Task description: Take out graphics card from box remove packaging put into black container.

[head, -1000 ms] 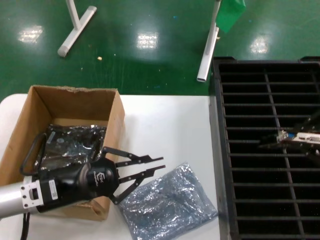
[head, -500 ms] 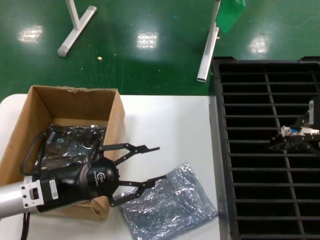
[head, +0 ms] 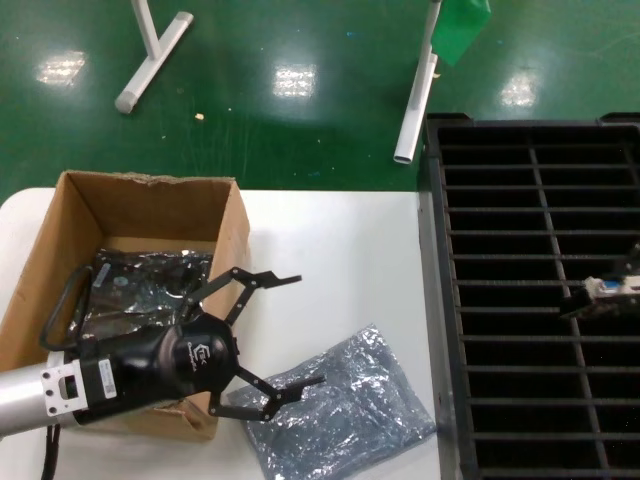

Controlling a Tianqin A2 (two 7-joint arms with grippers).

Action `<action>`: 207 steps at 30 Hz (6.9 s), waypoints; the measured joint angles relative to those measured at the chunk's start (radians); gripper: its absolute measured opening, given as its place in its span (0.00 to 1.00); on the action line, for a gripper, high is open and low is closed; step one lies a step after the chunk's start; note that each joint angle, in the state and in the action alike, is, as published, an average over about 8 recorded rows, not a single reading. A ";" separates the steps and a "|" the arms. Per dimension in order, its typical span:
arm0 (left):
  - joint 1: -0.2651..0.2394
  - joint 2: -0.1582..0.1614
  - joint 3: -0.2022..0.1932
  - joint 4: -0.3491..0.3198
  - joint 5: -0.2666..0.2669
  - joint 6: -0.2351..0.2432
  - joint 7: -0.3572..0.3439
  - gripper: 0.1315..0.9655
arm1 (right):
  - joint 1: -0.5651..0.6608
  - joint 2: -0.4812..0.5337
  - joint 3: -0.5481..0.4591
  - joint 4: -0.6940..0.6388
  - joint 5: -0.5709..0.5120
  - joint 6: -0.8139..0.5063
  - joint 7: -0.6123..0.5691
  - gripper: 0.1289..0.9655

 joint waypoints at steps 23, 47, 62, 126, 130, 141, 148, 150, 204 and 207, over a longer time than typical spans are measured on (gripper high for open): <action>0.000 0.000 -0.001 0.000 0.001 0.000 0.000 0.96 | -0.192 0.045 0.145 -0.080 0.026 0.058 -0.215 0.08; 0.000 0.000 -0.001 0.000 0.001 0.000 0.000 1.00 | -0.115 -0.005 0.142 -0.169 -0.010 -0.029 -0.274 0.08; 0.000 0.000 -0.001 0.000 0.001 0.000 0.000 1.00 | -0.109 -0.044 0.129 -0.222 -0.037 -0.022 -0.295 0.08; 0.000 0.000 -0.001 0.000 0.001 0.000 0.000 1.00 | -0.186 -0.147 0.184 -0.315 -0.163 0.175 -0.246 0.33; 0.000 0.000 -0.001 0.000 0.001 0.000 0.000 1.00 | -0.225 -0.179 0.217 -0.301 -0.221 0.237 -0.178 0.41; 0.035 0.009 -0.013 -0.054 0.019 -0.076 -0.053 1.00 | -0.277 -0.210 0.243 -0.306 -0.192 0.315 -0.187 0.63; 0.094 0.023 -0.034 -0.146 0.048 -0.205 -0.142 1.00 | -0.347 -0.251 0.274 -0.319 -0.119 0.420 -0.228 0.82; 0.113 0.027 -0.040 -0.176 0.057 -0.246 -0.170 1.00 | -0.369 -0.264 0.283 -0.323 -0.095 0.454 -0.240 0.84; 0.631 0.152 -0.218 -0.980 0.314 -1.378 -0.951 1.00 | -0.985 -0.622 0.551 -0.438 0.546 1.377 -0.595 1.00; 0.659 0.159 -0.228 -1.024 0.328 -1.440 -0.993 1.00 | -1.018 -0.642 0.566 -0.444 0.580 1.427 -0.614 1.00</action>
